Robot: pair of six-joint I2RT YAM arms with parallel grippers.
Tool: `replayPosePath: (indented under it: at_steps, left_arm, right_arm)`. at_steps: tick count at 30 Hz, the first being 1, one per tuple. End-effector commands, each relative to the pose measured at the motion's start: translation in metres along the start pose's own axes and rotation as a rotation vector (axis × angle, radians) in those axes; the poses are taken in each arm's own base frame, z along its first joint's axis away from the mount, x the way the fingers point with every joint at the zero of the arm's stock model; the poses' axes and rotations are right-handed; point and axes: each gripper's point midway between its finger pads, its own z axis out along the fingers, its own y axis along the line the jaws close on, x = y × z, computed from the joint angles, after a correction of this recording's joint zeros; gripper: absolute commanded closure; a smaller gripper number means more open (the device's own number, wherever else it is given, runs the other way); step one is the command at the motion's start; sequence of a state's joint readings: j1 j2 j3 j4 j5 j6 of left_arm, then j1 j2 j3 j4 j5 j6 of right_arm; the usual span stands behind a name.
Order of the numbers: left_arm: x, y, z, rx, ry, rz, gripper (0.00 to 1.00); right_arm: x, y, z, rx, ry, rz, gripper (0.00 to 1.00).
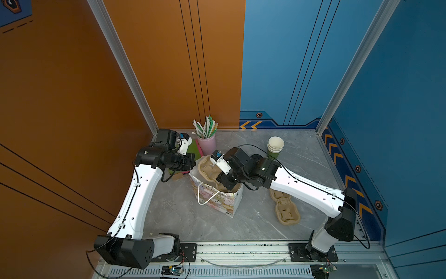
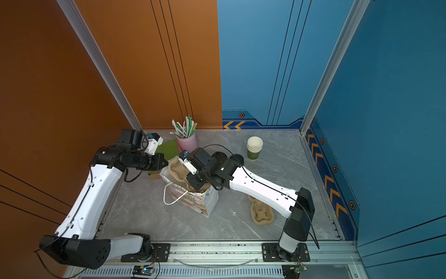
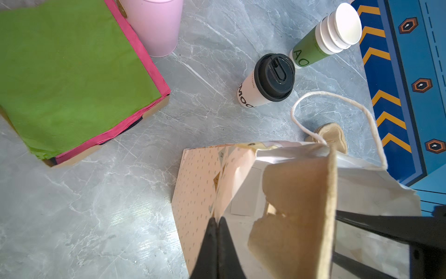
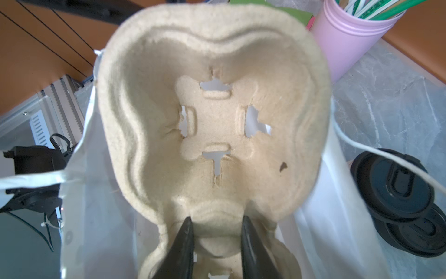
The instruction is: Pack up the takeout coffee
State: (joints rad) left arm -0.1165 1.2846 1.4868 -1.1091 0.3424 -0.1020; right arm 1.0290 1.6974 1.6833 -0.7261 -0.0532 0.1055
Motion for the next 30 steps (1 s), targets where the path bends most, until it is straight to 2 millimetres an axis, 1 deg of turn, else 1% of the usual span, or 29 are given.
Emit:
replayPosePath:
  at_steps: [1,5,6,8,14,21,30]
  left_arm:
    - [-0.003,-0.003,-0.009,0.013,-0.033,0.027,1.0]
    - [-0.003,-0.003,-0.01,0.013,-0.036,0.037,1.0]
    - [-0.002,-0.003,-0.01,0.013,-0.037,0.038,1.0]
    - [-0.003,-0.003,-0.01,0.013,-0.04,0.042,1.0]
    - [-0.001,-0.003,-0.008,0.017,-0.04,0.045,1.0]
    - [-0.001,-0.002,-0.006,0.02,-0.044,0.047,1.0]
    - [-0.002,0.0,-0.005,0.02,-0.053,0.047,1.0]
  right_arm:
    - [0.015,0.004,0.004,-0.004,0.095,-0.043,0.72]
    - [0.02,0.004,0.014,0.0,0.144,-0.049,0.73]
    - [0.024,0.004,0.018,0.001,0.163,-0.051,0.73]
    - [0.021,0.004,0.019,0.006,0.17,-0.053,0.73]
    - [0.029,0.005,0.032,0.01,0.238,-0.062,0.73]
    - [0.045,0.005,0.051,0.01,0.348,-0.086,0.74]
    - [0.06,0.006,0.075,0.004,0.431,-0.088,0.75]
